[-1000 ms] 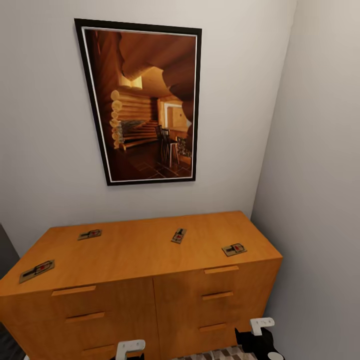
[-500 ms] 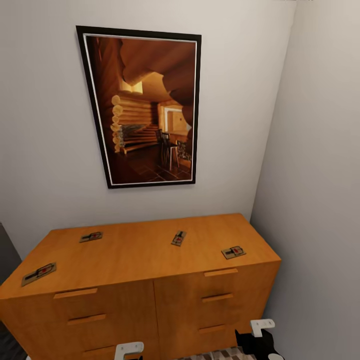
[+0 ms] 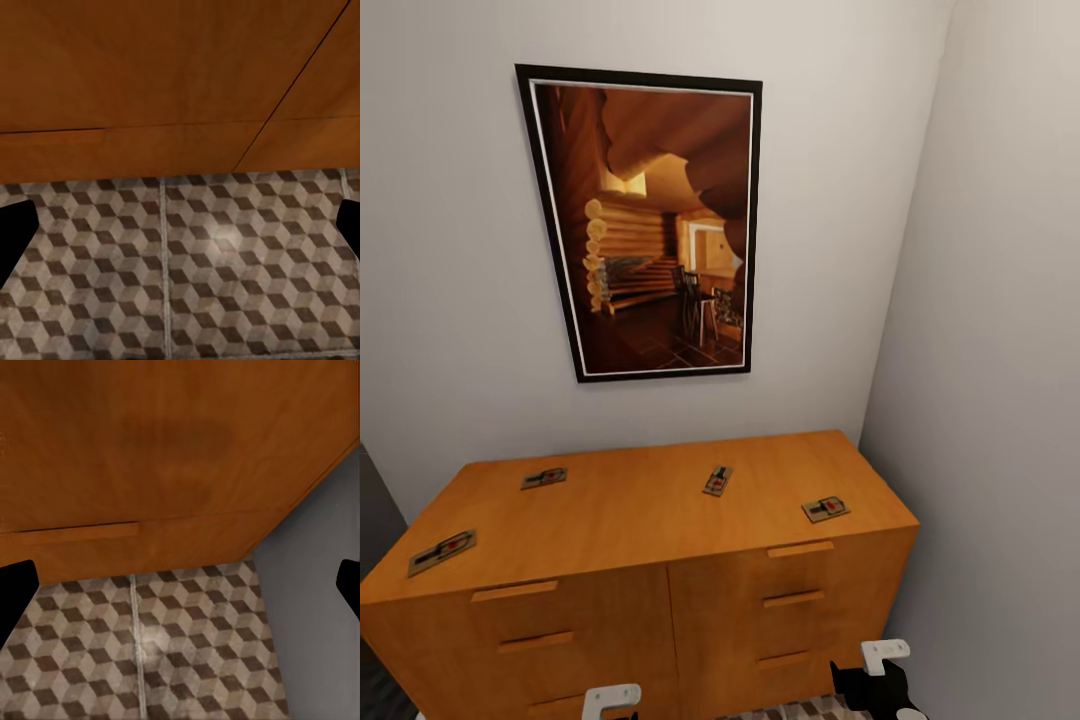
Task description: Take the four mousetraps from the cabinet in the bathroom and place them on the bathroom floor. Make sure all four end up on the same floor surface, and ensure that at least two of them are either under or directly next to the same bathroom sink.
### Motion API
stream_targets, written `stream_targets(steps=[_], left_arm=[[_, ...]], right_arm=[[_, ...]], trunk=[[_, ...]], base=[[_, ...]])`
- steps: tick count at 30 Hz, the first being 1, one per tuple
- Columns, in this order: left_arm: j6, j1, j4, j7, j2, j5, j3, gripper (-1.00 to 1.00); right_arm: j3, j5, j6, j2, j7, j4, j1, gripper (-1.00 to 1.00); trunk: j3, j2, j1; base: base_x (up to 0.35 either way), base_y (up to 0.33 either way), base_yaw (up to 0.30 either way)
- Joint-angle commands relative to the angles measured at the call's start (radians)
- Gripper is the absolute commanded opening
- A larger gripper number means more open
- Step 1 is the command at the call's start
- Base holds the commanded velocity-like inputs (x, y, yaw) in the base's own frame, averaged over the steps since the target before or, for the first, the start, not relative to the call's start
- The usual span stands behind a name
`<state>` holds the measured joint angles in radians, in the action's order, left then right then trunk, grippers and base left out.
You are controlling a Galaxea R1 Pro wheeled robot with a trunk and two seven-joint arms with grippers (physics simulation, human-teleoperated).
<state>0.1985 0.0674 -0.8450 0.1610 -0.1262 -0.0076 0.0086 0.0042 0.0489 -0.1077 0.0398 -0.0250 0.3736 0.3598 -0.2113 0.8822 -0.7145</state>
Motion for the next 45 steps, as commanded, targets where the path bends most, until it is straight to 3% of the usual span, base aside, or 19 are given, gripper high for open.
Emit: stream_targets(steps=[1,35,45], left_arm=[[0.006,0.000,-0.002,0.002,0.000,0.000,0.001,1.00],[0.010,0.000,-0.003,0.009,-0.007,-0.002,-0.005,1.00],[0.023,0.000,-0.061,0.024,-0.018,-0.003,-0.012,1.00]], right_arm=[[0.000,0.006,-0.003,0.000,-0.003,-0.001,0.001,1.00],[0.001,0.009,-0.001,0.000,0.000,-0.007,0.001,1.00],[-0.001,0.014,0.005,0.000,-0.004,0.011,0.001,1.00]], trunk=[[0.002,-0.006,0.004],[0.108,-0.244,0.134],[0.140,-0.314,0.172]], base=[[0.000,0.000,0.000],[0.000,0.000,0.000],[0.000,0.000,0.000]])
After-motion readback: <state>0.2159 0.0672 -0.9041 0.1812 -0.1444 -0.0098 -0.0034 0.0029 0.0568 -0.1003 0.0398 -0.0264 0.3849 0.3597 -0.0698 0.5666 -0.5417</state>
